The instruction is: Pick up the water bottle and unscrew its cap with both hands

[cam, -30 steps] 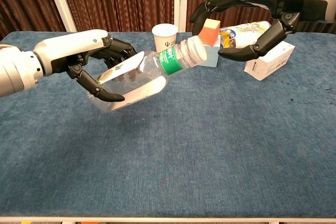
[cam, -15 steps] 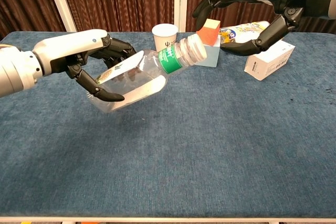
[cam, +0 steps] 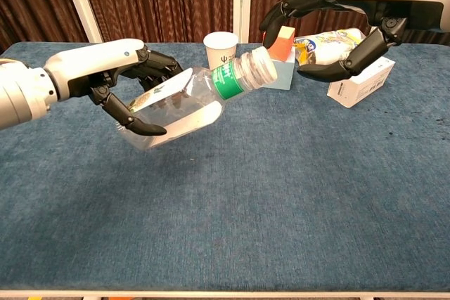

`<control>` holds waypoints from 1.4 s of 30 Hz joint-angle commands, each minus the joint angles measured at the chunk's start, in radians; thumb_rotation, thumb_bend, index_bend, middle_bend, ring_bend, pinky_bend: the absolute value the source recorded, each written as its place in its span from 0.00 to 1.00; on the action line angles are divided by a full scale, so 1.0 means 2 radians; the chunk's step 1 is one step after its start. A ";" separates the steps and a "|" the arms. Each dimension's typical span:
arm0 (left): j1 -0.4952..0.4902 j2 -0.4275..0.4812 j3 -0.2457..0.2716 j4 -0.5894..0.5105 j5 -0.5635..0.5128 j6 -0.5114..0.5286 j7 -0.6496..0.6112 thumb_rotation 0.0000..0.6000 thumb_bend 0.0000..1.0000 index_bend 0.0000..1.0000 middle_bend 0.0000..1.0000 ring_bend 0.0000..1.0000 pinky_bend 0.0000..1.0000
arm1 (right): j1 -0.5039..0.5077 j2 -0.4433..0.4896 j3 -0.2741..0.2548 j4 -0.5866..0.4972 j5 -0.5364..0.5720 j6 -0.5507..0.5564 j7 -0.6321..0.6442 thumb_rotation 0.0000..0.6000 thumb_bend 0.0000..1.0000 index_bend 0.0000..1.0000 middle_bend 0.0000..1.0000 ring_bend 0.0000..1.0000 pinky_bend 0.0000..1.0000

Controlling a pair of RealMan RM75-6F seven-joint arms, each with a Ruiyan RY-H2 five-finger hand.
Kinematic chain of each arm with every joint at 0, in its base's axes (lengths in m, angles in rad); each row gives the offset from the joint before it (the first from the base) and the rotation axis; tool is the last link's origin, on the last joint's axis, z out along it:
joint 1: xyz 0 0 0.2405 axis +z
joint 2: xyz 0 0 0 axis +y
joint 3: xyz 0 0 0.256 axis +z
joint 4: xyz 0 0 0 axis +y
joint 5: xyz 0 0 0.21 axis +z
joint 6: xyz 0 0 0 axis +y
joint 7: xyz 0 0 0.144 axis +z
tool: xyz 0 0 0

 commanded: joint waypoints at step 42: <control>-0.005 0.014 -0.007 -0.013 0.001 -0.005 -0.056 1.00 0.34 0.56 0.57 0.44 0.42 | -0.002 -0.053 0.017 0.040 -0.016 0.051 -0.024 1.00 0.23 0.27 0.14 0.00 0.00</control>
